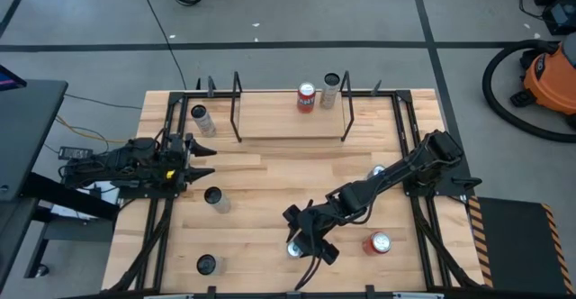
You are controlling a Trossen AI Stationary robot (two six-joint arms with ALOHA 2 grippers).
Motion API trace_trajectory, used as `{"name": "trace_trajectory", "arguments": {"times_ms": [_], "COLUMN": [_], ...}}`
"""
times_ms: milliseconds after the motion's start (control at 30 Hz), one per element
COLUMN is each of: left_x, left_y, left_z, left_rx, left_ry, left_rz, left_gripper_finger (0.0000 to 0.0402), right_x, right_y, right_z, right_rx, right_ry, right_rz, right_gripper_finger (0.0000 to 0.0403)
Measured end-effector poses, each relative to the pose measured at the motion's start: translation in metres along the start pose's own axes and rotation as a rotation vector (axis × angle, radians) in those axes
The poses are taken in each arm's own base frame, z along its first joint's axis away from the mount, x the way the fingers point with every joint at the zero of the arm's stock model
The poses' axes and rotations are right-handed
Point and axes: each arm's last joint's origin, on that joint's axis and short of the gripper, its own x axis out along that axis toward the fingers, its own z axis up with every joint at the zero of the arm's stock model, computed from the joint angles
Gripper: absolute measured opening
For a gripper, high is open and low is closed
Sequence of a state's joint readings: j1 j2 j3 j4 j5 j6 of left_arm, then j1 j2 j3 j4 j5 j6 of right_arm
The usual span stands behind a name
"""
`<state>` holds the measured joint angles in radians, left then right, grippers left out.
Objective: Place canned beverage on shelf
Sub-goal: Put the bottom blue soda can on the shelf
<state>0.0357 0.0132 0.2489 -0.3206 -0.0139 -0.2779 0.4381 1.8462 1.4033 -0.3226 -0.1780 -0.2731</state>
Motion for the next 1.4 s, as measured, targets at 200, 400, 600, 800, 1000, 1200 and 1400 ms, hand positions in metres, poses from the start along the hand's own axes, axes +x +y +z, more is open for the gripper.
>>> {"name": "trace_trajectory", "arguments": {"times_ms": [200,400,600,800,1000,1200,1400], "left_x": [0.0,0.0,0.0,0.0,0.0,0.0,0.0], "left_y": [0.0,0.0,0.0,0.0,0.0,0.0,0.0], "left_z": [0.0,0.0,0.0,0.0,-0.001,-0.001,-0.001], "left_rx": [0.0,0.0,0.0,0.0,0.0,0.0,0.0], "left_ry": [0.0,-0.001,-0.001,0.004,0.006,0.006,0.006], "left_rz": [0.0,0.0,0.0,0.002,0.002,0.002,0.002], "left_gripper_finger": [0.0309,0.0309,0.0309,0.0309,0.0309,0.0309,0.0309], "right_x": [0.001,0.007,0.007,0.007,0.01,0.011,0.011], "right_y": [0.0,0.001,-0.001,-0.001,0.0,0.001,0.001], "right_z": [-0.002,-0.01,-0.011,-0.013,-0.018,-0.018,-0.018], "right_rx": [0.034,0.035,0.05,0.1,0.143,0.149,0.149], "right_ry": [-0.003,-0.017,-0.024,-0.022,-0.027,-0.039,-0.034], "right_rz": [-0.001,-0.004,-0.011,0.005,0.007,0.014,-0.003], "right_gripper_finger": [0.0268,0.0268,0.0268,0.0268,0.0268,0.0268,0.0268]}}
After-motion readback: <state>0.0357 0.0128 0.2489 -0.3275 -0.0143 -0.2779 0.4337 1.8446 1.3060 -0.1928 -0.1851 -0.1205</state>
